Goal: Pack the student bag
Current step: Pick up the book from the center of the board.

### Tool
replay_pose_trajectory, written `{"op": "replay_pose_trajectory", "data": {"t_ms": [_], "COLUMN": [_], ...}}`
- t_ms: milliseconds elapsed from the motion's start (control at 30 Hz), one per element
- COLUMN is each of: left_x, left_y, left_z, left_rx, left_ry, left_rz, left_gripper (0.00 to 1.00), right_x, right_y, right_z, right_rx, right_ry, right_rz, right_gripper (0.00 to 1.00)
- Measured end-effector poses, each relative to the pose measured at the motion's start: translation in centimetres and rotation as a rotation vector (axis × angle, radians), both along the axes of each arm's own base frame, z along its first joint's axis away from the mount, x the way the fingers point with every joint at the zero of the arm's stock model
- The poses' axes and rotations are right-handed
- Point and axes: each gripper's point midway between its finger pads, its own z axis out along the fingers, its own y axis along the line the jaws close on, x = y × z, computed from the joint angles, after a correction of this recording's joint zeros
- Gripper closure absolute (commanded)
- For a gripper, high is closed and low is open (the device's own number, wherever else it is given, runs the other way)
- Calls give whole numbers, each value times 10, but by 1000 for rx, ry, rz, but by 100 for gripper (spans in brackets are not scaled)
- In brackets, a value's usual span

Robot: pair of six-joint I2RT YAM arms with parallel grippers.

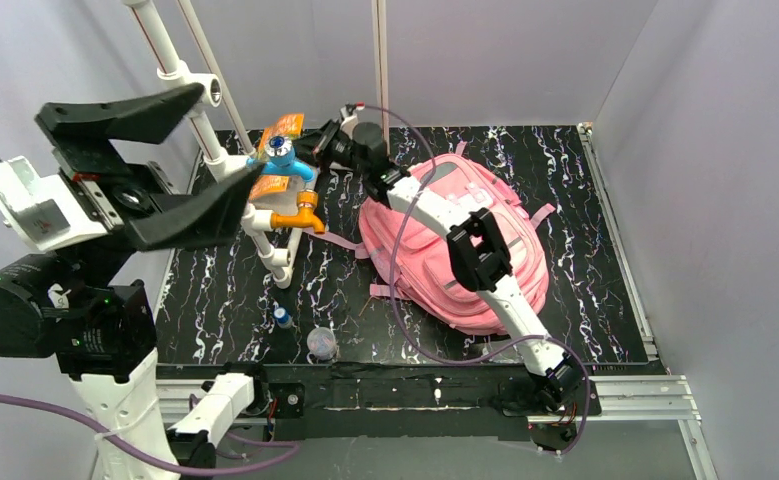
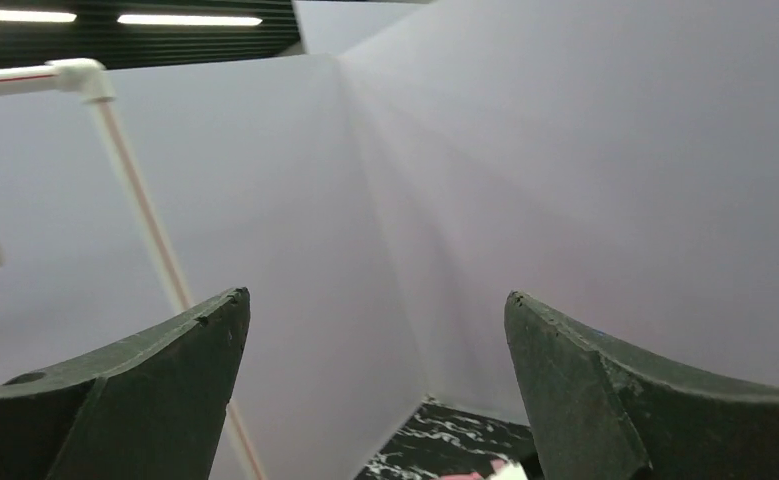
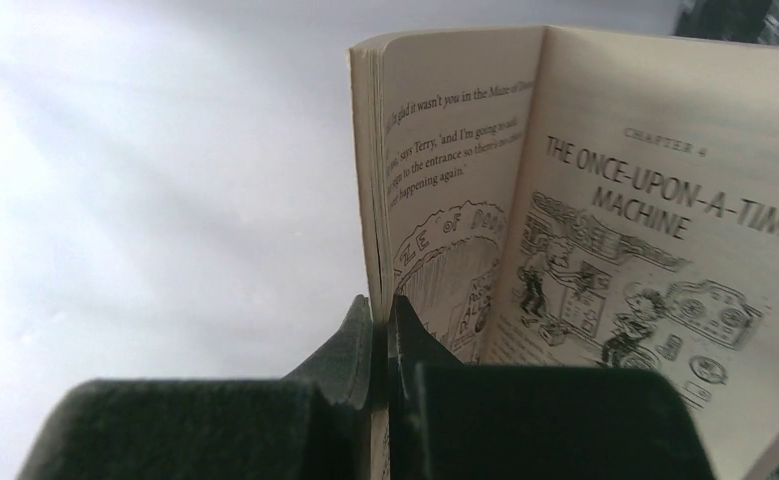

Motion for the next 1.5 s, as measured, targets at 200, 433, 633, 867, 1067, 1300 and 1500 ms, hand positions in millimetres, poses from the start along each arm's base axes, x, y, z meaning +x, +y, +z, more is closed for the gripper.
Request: {"op": "replay_pose_trajectory", "data": {"t_ms": [200,433,633,867,1067,1300,1500], "left_x": [-26,-35,-10,8,38,107,93], "left_y": [-35,-66,-89,-120,-192,-258,-267], "left_z": [-31,-60,-83,-103,-133,-244,-276], "left_rx": [160,252,277,273,252,301,287], "left_ry": [32,130,268,393,553,881,1046], "left_rz": [-253,-514,-586,-612,-512,-372,-463], "left_gripper": [2,2,2,1,1,1,1], "right_x": [-4,-41,-49,-66,-134,-259,-331], "right_y": [-43,-112,-201,-308,-388,-425,-426], "right_z": [98,182,189,157,160,179,184], "right_rx": [84,98,-17,-325,-606,-655,-480], "right_ry": [-107,-265,-327,-344,-440,-624,-736], "right_rz": [-25,-68,-172,-326,-431,-423,-383], "right_gripper": [99,99,99,99,99,99,99]}}
